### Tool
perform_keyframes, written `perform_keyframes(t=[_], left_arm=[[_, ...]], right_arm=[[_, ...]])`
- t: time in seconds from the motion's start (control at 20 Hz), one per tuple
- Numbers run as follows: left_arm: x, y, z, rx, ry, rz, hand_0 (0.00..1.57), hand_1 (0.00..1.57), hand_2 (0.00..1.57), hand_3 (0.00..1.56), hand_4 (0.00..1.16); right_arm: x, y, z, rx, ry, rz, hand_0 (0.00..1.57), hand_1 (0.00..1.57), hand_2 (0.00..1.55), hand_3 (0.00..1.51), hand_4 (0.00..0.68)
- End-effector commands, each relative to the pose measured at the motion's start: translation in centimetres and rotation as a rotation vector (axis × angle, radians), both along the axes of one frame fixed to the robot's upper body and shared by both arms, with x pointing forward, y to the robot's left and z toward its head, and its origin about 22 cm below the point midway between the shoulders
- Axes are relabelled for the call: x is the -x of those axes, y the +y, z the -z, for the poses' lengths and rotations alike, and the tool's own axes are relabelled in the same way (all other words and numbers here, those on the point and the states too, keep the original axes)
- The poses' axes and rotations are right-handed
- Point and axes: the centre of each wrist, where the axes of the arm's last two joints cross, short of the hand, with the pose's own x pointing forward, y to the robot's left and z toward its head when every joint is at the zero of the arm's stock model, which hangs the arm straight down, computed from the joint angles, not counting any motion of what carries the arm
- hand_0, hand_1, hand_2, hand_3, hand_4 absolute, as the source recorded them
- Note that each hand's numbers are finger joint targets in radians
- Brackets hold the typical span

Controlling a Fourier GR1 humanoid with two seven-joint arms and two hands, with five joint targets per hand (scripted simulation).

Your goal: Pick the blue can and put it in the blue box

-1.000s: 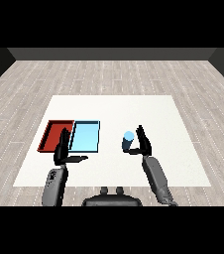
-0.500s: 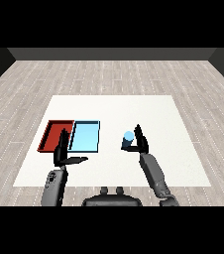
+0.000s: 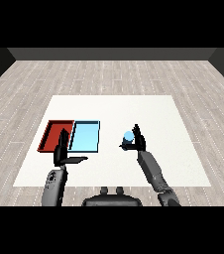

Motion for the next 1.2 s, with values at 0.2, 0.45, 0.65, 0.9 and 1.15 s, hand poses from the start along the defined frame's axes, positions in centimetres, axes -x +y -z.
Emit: perform_keyframes(t=[0.2, 0.45, 0.65, 0.9, 1.15], left_arm=[[1.0, 1.0, -0.5, 0.002, 0.001, -0.010, 0.00, 0.00, 0.00, 0.00, 0.00], [1.1, -0.4, 0.2, 0.009, -0.004, 0.009, 0.00, 0.00, 0.00, 0.00, 0.00], [-0.3, 0.4, -0.1, 0.017, 0.003, 0.013, 0.00, 0.00, 0.00, 0.00, 0.00], [-0.8, 0.3, 1.3, 0.003, -0.019, -0.003, 0.00, 0.00, 0.00, 0.00, 0.00], [1.4, -0.3, 1.2, 0.026, -0.004, 0.024, 0.00, 0.00, 0.00, 0.00, 0.00]], right_arm=[[-1.0, 0.0, -0.1, -0.016, 0.013, -0.018, 0.00, 0.00, 0.00, 0.00, 0.000], [-1.5, 0.1, -0.1, -0.021, 0.014, -0.015, 0.00, 0.00, 0.00, 0.00, 0.000], [-0.6, 3.0, 0.9, -0.008, 0.027, -0.021, 0.00, 0.00, 0.00, 0.00, 0.000], [-1.5, 1.9, 0.9, -0.028, 0.049, 0.021, 0.00, 0.00, 0.00, 0.00, 0.000], [-1.6, 2.1, 0.1, 0.067, 0.102, 0.118, 1.38, 1.38, 1.41, 1.39, 0.417]])
